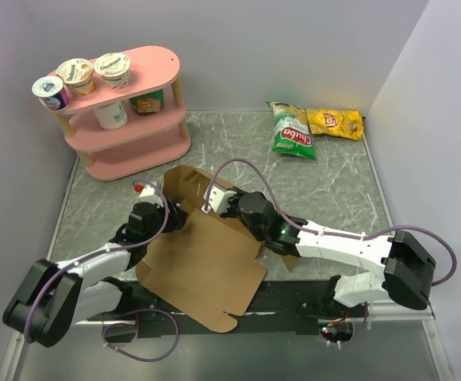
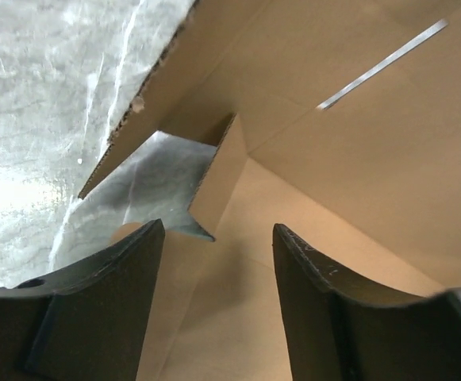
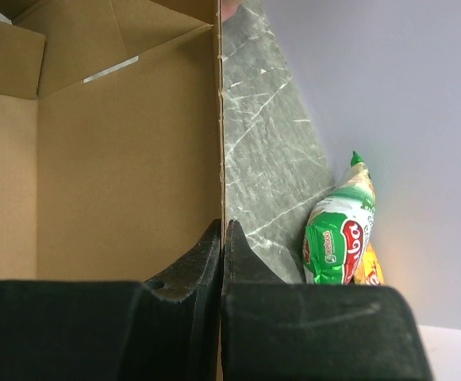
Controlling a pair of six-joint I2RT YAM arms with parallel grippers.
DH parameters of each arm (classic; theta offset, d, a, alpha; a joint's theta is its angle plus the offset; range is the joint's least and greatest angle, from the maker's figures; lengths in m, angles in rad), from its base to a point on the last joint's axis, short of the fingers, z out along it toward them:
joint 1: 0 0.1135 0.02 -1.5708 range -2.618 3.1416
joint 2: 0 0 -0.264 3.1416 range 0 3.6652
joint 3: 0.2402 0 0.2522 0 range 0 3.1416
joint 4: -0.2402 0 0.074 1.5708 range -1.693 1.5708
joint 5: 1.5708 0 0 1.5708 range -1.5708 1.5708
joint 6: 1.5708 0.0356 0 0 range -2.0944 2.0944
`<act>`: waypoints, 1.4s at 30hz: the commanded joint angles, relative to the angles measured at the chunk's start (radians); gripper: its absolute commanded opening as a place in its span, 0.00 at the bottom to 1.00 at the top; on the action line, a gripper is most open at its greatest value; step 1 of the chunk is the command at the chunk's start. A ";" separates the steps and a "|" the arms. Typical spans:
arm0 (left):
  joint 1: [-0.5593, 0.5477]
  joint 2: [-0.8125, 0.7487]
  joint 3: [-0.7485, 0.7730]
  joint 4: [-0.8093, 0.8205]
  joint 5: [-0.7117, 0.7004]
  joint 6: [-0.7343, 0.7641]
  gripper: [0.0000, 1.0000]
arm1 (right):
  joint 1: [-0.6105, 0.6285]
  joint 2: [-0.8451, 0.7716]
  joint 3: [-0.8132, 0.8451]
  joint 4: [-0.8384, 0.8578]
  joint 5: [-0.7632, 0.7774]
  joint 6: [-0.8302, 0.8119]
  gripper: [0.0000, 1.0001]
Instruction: Fold the paper box
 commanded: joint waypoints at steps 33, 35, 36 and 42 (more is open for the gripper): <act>-0.237 -0.070 0.117 -0.074 -0.181 0.090 0.77 | -0.013 0.009 0.021 0.074 0.025 0.070 0.00; -0.214 -0.139 0.121 -0.144 -0.176 0.075 0.83 | -0.014 -0.019 0.006 0.087 0.019 0.066 0.00; -0.202 -0.159 0.124 -0.167 -0.176 0.070 0.85 | -0.019 -0.027 -0.005 0.085 0.018 0.066 0.00; -0.133 -0.284 0.190 -0.279 -0.063 0.068 0.99 | -0.028 -0.060 -0.043 0.112 0.051 0.029 0.00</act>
